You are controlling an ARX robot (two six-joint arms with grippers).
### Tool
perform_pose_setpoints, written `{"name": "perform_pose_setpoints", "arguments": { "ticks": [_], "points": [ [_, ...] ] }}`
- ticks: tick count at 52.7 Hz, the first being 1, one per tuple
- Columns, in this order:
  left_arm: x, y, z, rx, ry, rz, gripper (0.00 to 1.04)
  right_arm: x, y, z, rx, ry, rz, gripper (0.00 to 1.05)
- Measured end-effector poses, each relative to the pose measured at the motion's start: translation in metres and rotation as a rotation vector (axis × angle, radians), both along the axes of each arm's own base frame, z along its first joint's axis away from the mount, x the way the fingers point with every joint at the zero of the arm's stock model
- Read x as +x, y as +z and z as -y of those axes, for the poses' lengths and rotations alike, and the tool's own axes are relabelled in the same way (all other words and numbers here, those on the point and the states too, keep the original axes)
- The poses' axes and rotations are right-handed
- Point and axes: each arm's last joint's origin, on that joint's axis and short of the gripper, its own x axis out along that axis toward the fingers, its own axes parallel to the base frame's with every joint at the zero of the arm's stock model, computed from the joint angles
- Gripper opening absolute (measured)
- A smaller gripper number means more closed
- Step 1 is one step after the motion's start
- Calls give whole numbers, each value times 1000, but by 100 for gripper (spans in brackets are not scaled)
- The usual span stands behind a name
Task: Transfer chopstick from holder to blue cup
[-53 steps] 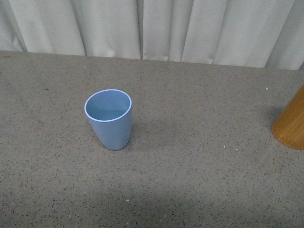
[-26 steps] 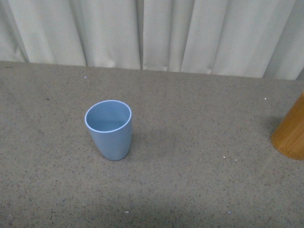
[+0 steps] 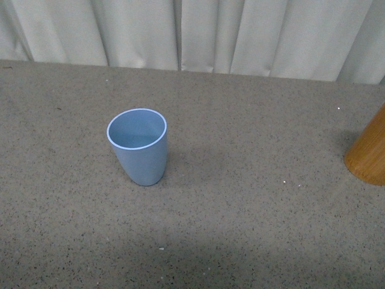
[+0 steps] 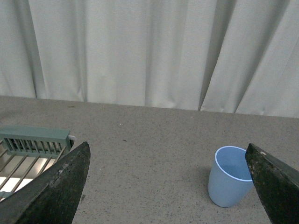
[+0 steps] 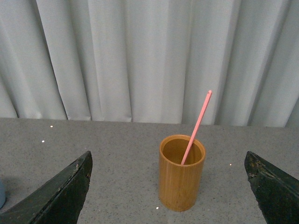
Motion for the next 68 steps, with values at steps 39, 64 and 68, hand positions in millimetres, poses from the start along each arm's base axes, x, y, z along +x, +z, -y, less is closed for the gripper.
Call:
{"name": "perform_pose_setpoints", "arguments": {
  "ticks": [39,64,68],
  "points": [
    [5,-5,1,-192,55,-202,98,0,0,0,0,0,0,95],
    [80,-13,21,-649,199,-361,98,0,0,0,0,0,0,95],
    [89,-19,25,-637,211,-404,98,0,0,0,0,0,0,95]
  ]
}}
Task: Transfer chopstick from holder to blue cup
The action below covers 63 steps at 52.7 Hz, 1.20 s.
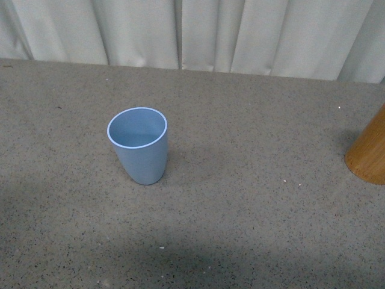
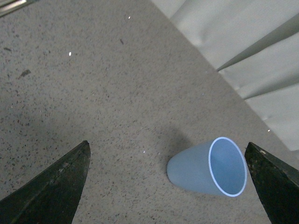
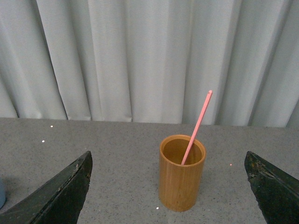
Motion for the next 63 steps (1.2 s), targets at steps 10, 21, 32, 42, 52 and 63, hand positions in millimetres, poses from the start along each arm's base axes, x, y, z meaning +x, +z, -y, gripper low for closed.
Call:
{"name": "perform_pose_setpoints", "arguments": {
  "ticks": [10,21,32,42,52,63],
  "points": [
    [25,-15,12,2,-21,-84,98,0,0,0,0,0,0,95],
    [42,-24,22,9,-41,-124,98,0,0,0,0,0,0,95],
    [55,-34,32,22,-67,-169,98,0,0,0,0,0,0,95],
    [64,-35,44,29,-94,-181,98,0,0,0,0,0,0,95],
    [72,-34,57,21,-119,-179,98,0,0,0,0,0,0,95],
    [78,-39,71,28,-157,-195,98,0,0,0,0,0,0,95]
  ]
}}
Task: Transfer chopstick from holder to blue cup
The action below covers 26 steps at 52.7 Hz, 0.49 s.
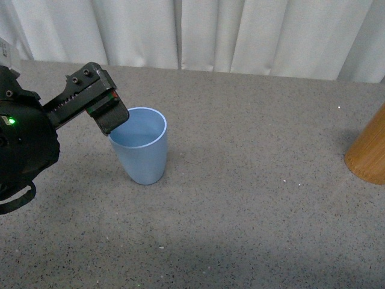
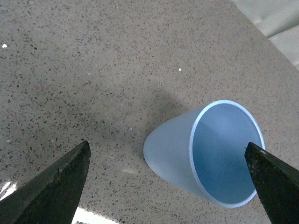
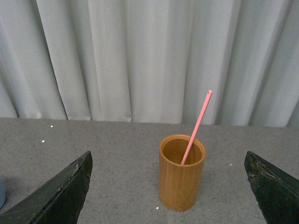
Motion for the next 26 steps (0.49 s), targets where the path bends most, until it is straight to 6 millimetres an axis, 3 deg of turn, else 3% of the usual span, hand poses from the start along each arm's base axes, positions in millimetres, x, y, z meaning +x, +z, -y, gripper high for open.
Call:
{"name": "perform_pose_setpoints", "arguments": {
  "ticks": [26],
  "points": [
    [4,-15,10,21,-24,-45,98,0,0,0,0,0,0,95]
  ]
}}
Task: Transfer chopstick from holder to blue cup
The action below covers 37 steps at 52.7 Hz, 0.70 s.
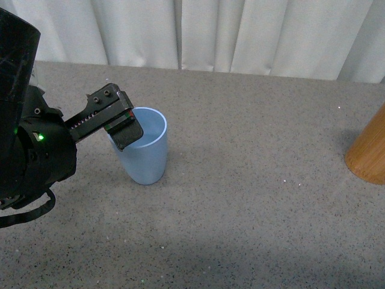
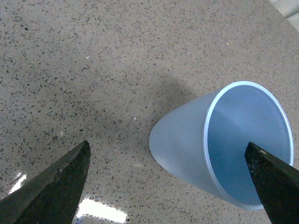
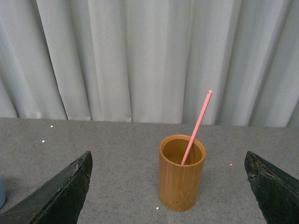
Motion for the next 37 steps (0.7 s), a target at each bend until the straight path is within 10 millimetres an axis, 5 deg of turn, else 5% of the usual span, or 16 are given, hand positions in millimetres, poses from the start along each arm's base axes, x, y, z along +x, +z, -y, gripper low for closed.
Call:
{"name": "perform_pose_setpoints", "arguments": {
  "ticks": [37],
  "points": [
    [2,-4,5,9,-4,-21,98,0,0,0,0,0,0,95]
  ]
}}
